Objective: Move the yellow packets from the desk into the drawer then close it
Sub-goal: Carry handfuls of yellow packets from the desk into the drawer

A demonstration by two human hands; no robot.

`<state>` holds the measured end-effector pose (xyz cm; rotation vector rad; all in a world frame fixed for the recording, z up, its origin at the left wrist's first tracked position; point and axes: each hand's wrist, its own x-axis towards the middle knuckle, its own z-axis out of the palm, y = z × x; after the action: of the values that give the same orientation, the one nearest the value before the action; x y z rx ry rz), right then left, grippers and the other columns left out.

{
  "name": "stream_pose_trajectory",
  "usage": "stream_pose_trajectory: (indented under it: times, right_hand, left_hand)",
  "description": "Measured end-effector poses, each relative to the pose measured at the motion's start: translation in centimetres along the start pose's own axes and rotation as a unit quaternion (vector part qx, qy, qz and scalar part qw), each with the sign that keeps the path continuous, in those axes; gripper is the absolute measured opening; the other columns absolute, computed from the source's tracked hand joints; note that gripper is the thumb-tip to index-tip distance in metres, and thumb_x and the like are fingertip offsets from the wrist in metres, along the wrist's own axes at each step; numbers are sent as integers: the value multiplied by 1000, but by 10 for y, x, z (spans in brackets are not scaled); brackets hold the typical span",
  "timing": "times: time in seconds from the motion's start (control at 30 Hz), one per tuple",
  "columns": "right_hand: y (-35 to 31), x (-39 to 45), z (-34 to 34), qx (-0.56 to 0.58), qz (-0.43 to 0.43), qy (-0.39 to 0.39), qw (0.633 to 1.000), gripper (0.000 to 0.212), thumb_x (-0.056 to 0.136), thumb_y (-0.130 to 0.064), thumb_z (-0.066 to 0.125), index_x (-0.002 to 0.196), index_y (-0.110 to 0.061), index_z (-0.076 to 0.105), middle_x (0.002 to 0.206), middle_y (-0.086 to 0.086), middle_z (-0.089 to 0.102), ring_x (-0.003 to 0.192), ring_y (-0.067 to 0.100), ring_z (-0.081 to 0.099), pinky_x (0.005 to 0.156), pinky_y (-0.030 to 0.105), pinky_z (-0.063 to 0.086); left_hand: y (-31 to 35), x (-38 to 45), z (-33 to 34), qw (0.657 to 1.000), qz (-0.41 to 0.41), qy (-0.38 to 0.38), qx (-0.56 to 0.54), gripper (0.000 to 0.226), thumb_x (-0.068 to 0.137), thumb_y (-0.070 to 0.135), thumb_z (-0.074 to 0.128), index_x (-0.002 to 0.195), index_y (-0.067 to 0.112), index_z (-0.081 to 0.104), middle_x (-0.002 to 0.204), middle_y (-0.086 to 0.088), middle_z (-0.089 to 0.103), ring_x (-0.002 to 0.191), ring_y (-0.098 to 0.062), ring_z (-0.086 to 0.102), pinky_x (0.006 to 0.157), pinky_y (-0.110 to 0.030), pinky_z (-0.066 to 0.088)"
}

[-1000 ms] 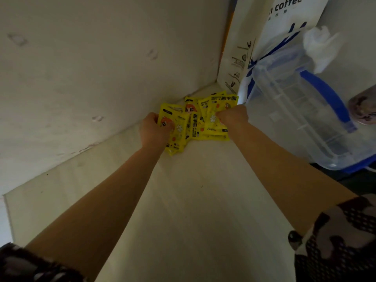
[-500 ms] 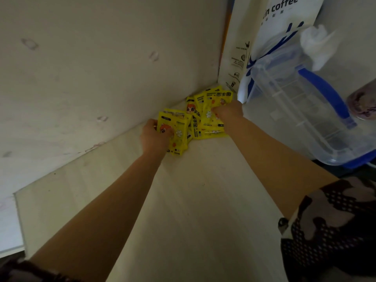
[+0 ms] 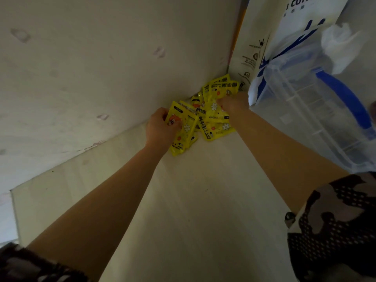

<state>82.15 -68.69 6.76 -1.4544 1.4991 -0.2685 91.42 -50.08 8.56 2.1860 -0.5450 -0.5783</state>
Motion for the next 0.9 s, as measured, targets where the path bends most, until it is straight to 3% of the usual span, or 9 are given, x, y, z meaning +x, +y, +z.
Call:
stream_pose_trajectory:
  times: [0.1, 0.17, 0.33, 0.43, 0.5, 0.63, 0.7, 0.8, 0.9]
  right_hand:
    - [1, 1, -1, -16, -3, 12, 1000, 17, 79, -11, 67, 79, -11, 51, 75, 1, 53, 63, 13, 51, 60, 26, 46]
    - [-2, 3, -4, -26, 7, -26, 999, 18, 82, -13, 68, 75, -10, 51, 79, 4, 55, 62, 13, 50, 61, 27, 46]
    - [-6, -7, -12, -110, 22, -73, 991, 39, 87, -9, 60, 55, -16, 39, 41, 3, 48, 52, 12, 41, 65, 24, 44]
    - [3, -30, -9, -163, 6, -96, 982, 38, 88, -10, 56, 54, -17, 39, 21, -6, 38, 33, 12, 47, 37, 12, 36]
    - [17, -47, -5, -129, 5, -102, 986, 35, 85, -9, 59, 58, -17, 38, 44, -3, 48, 41, 9, 47, 34, 15, 35]
    - [53, -88, -2, -67, 5, -98, 993, 9, 79, -11, 61, 86, -16, 58, 82, -4, 55, 80, 17, 55, 65, 23, 44]
    - [72, -116, -4, -53, 14, -94, 994, 28, 80, -20, 63, 108, -16, 61, 98, -2, 62, 91, 19, 59, 78, 25, 44]
    - [98, -162, -10, -15, 40, -90, 995, 39, 79, -27, 65, 116, -18, 54, 105, -1, 63, 97, 21, 62, 85, 31, 51]
    - [122, -201, -19, 52, 92, -81, 991, 40, 75, -12, 67, 112, -16, 51, 101, 2, 61, 92, 21, 61, 80, 38, 56]
  left_hand:
    - [2, 5, 1, 1000, 2, -13, -4, 20, 79, 17, 70, 97, 14, 62, 78, 4, 61, 67, -12, 56, 53, -22, 41]
    - [0, 6, 4, 999, -14, -32, -12, 19, 79, 17, 70, 95, 15, 62, 75, 6, 61, 64, -13, 59, 55, -25, 48]
    - [-10, 1, 7, 998, -11, -66, -2, 17, 78, 25, 70, 92, 19, 61, 85, -3, 70, 75, -24, 69, 70, -44, 59]
    - [-15, -13, 5, 998, 1, -66, 14, 15, 79, 26, 70, 89, 22, 60, 82, 0, 69, 74, -21, 67, 68, -36, 57]
    - [-20, -29, 3, 997, 16, -60, 34, 14, 80, 26, 70, 88, 21, 59, 77, 3, 65, 70, -17, 63, 59, -26, 50]
    - [-34, -72, -6, 997, 17, -65, 33, 14, 81, 26, 69, 87, 23, 57, 73, 10, 60, 66, -9, 57, 55, -21, 40]
    - [-44, -99, -11, 997, 7, -73, 27, 14, 80, 26, 70, 87, 24, 58, 74, 12, 61, 68, -7, 58, 57, -21, 43]
    - [-60, -142, -20, 997, -12, -77, 27, 15, 80, 26, 71, 89, 22, 60, 75, 11, 63, 70, -6, 60, 57, -17, 44]
    - [-76, -176, -30, 997, -45, -69, 5, 15, 78, 21, 73, 87, 20, 62, 77, 9, 65, 72, -9, 62, 55, -15, 45]
